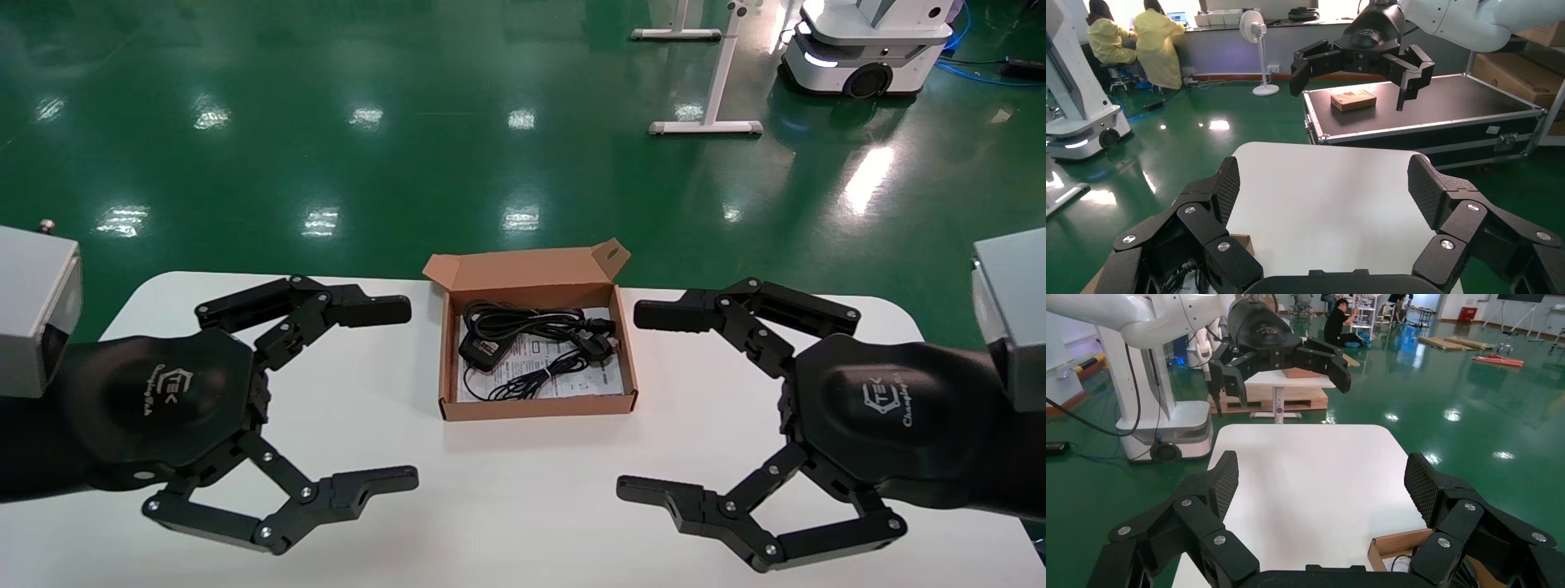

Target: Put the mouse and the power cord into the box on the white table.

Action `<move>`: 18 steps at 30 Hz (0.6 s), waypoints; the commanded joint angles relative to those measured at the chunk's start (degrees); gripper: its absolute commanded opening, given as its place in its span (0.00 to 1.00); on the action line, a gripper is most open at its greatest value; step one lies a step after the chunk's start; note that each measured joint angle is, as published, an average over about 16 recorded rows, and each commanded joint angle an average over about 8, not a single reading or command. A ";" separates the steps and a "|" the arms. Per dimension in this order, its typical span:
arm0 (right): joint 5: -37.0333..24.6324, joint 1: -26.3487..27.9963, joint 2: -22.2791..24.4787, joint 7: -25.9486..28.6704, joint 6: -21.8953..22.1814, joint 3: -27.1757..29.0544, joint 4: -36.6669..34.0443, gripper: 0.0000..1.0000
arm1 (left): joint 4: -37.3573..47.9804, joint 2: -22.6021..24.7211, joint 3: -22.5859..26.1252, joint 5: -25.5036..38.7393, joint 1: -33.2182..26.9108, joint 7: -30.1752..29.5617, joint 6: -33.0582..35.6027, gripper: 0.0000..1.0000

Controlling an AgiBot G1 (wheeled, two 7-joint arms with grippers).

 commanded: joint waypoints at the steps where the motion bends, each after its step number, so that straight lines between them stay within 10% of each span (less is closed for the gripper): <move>1: -0.01 0.01 0.00 0.00 0.00 0.00 -0.01 1.00 | 0.01 0.00 0.00 0.00 0.00 0.00 0.00 1.00; 18: -0.02 0.01 0.00 0.00 0.00 0.00 -0.02 1.00 | 0.01 0.00 0.00 0.00 0.00 0.00 0.00 1.00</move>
